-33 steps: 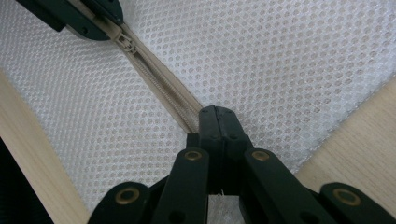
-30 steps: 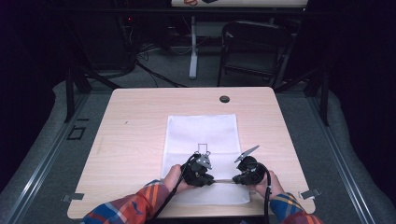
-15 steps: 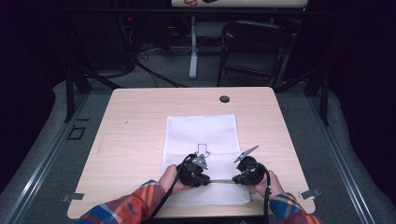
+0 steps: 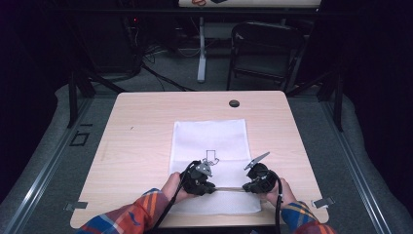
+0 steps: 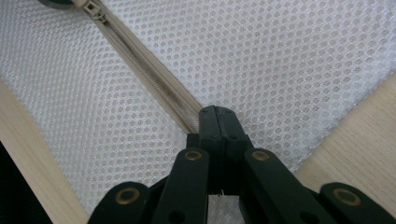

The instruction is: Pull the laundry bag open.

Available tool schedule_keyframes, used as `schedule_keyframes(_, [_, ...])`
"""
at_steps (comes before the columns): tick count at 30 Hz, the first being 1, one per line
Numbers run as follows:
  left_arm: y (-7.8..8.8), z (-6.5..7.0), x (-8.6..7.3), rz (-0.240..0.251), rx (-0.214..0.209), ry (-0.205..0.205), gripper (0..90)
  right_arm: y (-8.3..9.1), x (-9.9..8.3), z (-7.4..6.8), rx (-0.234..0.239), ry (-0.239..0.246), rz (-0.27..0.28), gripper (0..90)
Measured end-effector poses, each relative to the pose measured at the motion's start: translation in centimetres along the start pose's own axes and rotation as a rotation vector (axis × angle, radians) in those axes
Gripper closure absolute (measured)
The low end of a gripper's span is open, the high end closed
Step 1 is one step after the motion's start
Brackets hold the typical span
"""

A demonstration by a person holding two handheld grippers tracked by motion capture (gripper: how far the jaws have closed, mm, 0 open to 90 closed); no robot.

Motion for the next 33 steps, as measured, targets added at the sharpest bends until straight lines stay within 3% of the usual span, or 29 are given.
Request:
schedule_keyframes(15, [1.1,-0.3,-1.1,-0.002,0.011,0.02,81.1,0.0,0.0,0.0,0.001,-0.006,0.005,90.0])
schedule_keyframes(25, [1.5,-0.2,-1.4,0.017,-0.009,0.018,81.1,0.0,0.0,0.0,0.003,-0.004,0.003,90.0])
schedule_keyframes(26, [1.6,-0.2,-1.4,0.001,0.005,0.012,81.1,0.0,0.0,0.0,0.002,-0.007,0.009,90.0])
schedule_keyframes(30, [1.8,-0.5,-1.7,0.018,-0.005,0.027,81.1,0.0,-0.1,0.0,0.0,-0.006,0.007,90.0])
schedule_keyframes(33, [2.2,-0.6,-2.2,0.005,0.012,0.035,81.1,-0.1,-0.1,0.0,0.0,-0.01,0.013,90.0])
Point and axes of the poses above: each handheld gripper's, and its own axes: y roughly backward along the jaws, x roughly out of its top, z roughly to its right, the point moved 2 cm from there along -y, roughly forward along the jaws, and after that the axes turned 1 degree about -y, right-handed, at the moved point
